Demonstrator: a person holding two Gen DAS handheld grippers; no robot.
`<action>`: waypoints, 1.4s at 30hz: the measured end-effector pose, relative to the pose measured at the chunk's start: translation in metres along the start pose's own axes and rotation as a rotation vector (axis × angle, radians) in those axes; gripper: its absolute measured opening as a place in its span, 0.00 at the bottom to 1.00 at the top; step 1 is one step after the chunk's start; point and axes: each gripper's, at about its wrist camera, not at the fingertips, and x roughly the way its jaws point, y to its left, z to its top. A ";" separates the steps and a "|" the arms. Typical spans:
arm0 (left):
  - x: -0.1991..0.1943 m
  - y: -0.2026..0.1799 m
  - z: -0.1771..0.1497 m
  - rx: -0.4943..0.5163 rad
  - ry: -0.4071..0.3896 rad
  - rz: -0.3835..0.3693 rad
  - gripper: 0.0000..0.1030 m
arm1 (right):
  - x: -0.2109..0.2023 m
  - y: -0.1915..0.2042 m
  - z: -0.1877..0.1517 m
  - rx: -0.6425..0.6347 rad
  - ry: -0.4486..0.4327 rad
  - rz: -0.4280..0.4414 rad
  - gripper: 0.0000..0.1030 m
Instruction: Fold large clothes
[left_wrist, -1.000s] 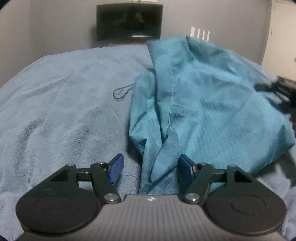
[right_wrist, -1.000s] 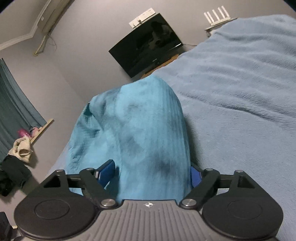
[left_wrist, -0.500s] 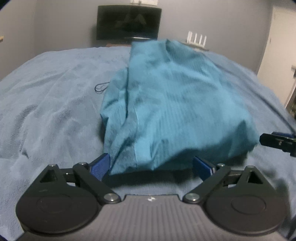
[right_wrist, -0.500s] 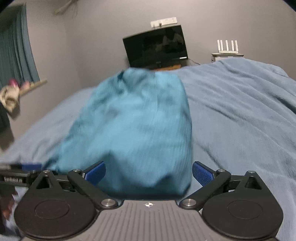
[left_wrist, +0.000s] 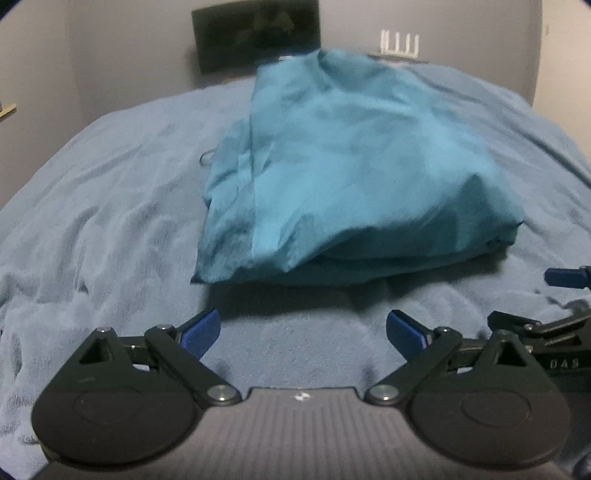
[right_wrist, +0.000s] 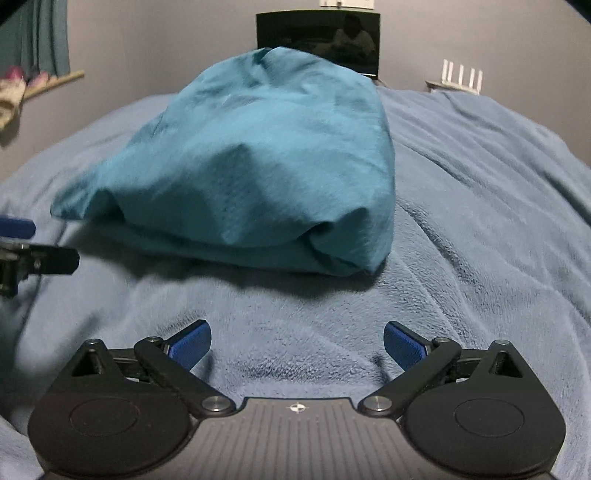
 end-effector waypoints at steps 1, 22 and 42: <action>0.003 0.001 0.001 -0.005 0.013 -0.001 0.94 | 0.002 0.003 -0.002 -0.016 0.001 -0.011 0.99; 0.037 -0.004 -0.005 0.029 0.158 -0.003 0.94 | 0.012 0.008 -0.005 -0.033 0.015 -0.027 0.99; 0.041 -0.003 -0.005 0.026 0.170 -0.003 0.94 | 0.013 0.007 -0.006 -0.032 0.021 -0.026 0.99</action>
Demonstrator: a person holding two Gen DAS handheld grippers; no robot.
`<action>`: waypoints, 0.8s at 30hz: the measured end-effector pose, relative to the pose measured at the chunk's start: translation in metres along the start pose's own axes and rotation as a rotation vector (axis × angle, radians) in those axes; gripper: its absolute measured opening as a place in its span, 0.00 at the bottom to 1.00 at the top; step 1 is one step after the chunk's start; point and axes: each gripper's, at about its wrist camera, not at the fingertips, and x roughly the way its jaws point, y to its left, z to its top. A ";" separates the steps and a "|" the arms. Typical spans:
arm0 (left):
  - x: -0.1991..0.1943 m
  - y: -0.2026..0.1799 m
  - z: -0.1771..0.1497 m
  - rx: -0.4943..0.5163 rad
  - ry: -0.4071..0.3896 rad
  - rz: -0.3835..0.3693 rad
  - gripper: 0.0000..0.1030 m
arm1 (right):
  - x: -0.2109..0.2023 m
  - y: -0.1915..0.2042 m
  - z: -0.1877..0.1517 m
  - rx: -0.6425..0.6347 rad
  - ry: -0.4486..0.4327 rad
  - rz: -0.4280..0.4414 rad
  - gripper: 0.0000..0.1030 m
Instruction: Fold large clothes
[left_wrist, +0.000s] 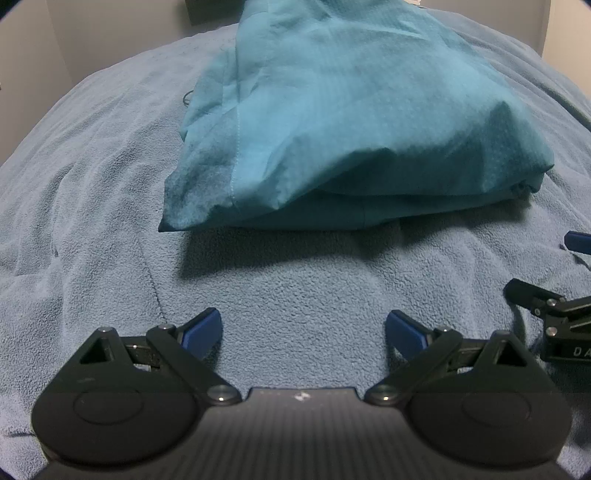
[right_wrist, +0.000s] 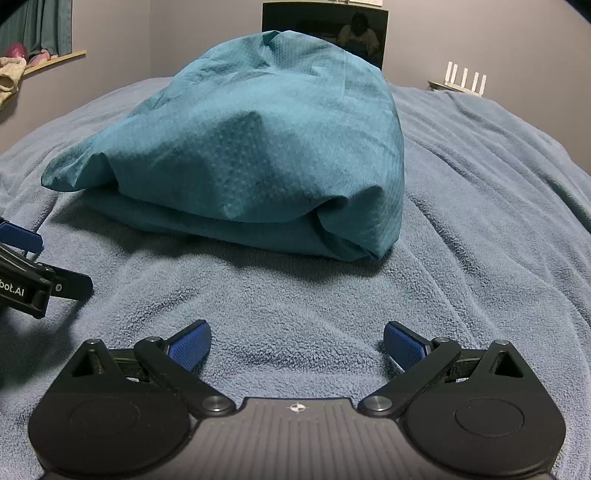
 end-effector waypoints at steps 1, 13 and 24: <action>0.000 0.000 0.000 0.000 0.000 0.000 0.94 | 0.000 0.000 0.000 0.000 0.001 0.000 0.99; 0.000 0.000 0.000 -0.001 0.002 0.000 0.94 | 0.002 0.000 -0.003 -0.002 0.011 -0.001 0.99; 0.001 -0.003 -0.003 0.008 0.004 0.002 0.94 | 0.002 -0.001 -0.004 -0.001 0.015 -0.001 0.99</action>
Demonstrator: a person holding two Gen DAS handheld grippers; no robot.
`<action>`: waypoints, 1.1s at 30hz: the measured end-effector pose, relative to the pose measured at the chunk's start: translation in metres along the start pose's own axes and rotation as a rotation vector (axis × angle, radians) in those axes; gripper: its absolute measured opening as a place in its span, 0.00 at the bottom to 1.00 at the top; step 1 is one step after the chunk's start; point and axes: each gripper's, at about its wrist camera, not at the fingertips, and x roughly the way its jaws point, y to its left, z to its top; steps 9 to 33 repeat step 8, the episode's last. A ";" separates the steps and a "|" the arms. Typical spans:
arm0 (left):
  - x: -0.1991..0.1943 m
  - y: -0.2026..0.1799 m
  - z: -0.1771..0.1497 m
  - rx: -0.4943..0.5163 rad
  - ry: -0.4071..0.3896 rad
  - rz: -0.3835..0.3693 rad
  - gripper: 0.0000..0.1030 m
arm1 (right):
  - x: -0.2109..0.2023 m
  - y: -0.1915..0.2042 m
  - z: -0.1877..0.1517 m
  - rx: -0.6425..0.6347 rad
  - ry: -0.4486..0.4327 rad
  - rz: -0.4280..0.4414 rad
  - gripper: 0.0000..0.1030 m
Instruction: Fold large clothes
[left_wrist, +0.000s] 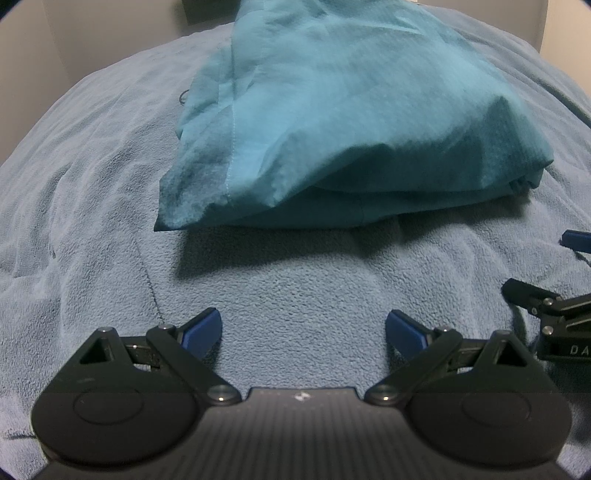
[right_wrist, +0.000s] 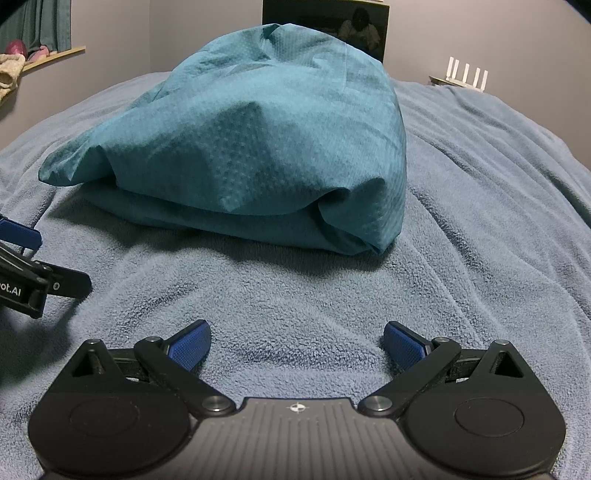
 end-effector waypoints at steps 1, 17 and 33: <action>0.000 0.000 0.000 0.000 0.001 0.001 0.94 | 0.000 0.000 -0.001 0.000 0.001 0.000 0.99; 0.002 0.004 0.001 -0.009 0.008 0.010 0.94 | 0.000 -0.001 -0.001 0.001 0.005 0.001 0.99; 0.002 0.004 0.001 -0.009 0.008 0.010 0.94 | 0.000 -0.001 -0.001 0.001 0.005 0.001 0.99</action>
